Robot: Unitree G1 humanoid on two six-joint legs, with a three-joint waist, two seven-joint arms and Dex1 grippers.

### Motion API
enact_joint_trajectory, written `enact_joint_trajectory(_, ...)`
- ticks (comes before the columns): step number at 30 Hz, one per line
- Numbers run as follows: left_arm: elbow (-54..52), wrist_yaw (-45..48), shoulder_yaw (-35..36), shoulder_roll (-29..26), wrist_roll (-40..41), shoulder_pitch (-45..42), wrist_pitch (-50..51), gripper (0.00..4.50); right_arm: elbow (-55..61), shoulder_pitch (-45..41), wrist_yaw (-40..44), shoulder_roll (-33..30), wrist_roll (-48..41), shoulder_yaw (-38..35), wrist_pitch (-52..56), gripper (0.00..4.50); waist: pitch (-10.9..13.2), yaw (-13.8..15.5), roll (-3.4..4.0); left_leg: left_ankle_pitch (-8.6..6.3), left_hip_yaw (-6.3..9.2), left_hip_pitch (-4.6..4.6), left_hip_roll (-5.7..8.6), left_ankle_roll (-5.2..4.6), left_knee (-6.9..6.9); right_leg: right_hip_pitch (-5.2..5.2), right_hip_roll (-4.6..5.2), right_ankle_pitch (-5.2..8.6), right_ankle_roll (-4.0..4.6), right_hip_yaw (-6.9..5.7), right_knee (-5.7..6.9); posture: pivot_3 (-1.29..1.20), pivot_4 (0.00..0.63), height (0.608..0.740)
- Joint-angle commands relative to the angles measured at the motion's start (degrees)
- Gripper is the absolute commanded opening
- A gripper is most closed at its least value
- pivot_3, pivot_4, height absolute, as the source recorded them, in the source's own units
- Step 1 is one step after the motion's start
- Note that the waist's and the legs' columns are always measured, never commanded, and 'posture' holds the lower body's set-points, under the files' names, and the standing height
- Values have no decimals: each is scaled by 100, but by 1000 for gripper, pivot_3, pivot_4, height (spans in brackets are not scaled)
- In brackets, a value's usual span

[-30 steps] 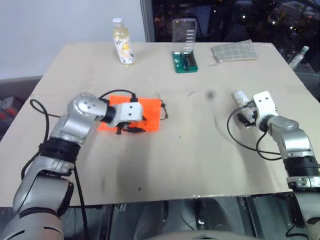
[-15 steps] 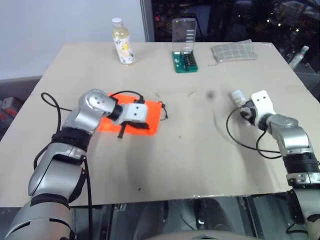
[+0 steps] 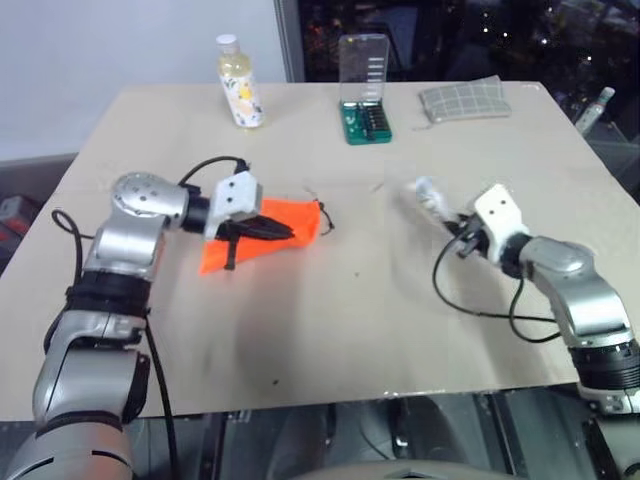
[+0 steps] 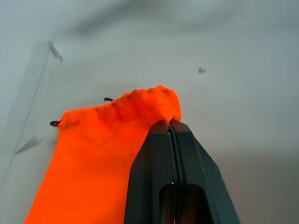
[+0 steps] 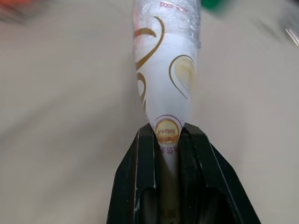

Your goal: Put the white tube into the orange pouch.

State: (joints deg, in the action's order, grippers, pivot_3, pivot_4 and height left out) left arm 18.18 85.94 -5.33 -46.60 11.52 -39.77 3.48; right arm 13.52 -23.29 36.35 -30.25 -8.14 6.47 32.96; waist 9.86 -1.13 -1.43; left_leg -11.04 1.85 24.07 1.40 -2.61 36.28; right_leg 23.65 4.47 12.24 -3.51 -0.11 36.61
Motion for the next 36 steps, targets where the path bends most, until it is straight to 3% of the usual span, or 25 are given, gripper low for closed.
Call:
enact_joint_trajectory(1,-659,-10,396,-270,391,291,272,0,469,-206,388,204,-179,506,-147,4,0,8,0,0,0,0,-1,0,0,1,0,1,0,0,-1,0,150,740)
enact_joint_trajectory(12,-1140,-155,584,-493,579,788,404,0,-552,-930,1264,534,102,1606,-588,4,1,49,0,0,3,0,6,1,1,-4,6,-1,3,-4,-10,0,150,740)
enact_joint_trajectory(19,-1427,-113,558,-531,631,916,490,0,-852,-1153,1388,644,247,1726,-607,4,1,33,0,0,3,10,6,2,-1,6,2,-2,3,-3,-10,0,150,740)
enact_joint_trajectory(31,-1985,-146,389,-547,470,1589,-89,0,-2963,-2215,871,1871,1074,2065,-1560,4,3,8,3,-1,3,5,2,5,-7,9,-4,-2,5,-2,-7,0,150,740)
enact_joint_trajectory(36,-1940,-432,347,-427,339,1580,-308,0,-3149,-2207,1236,2080,1233,2280,-2083,4,5,20,5,-2,4,4,3,8,-7,9,-5,-2,5,0,-7,0,150,740)
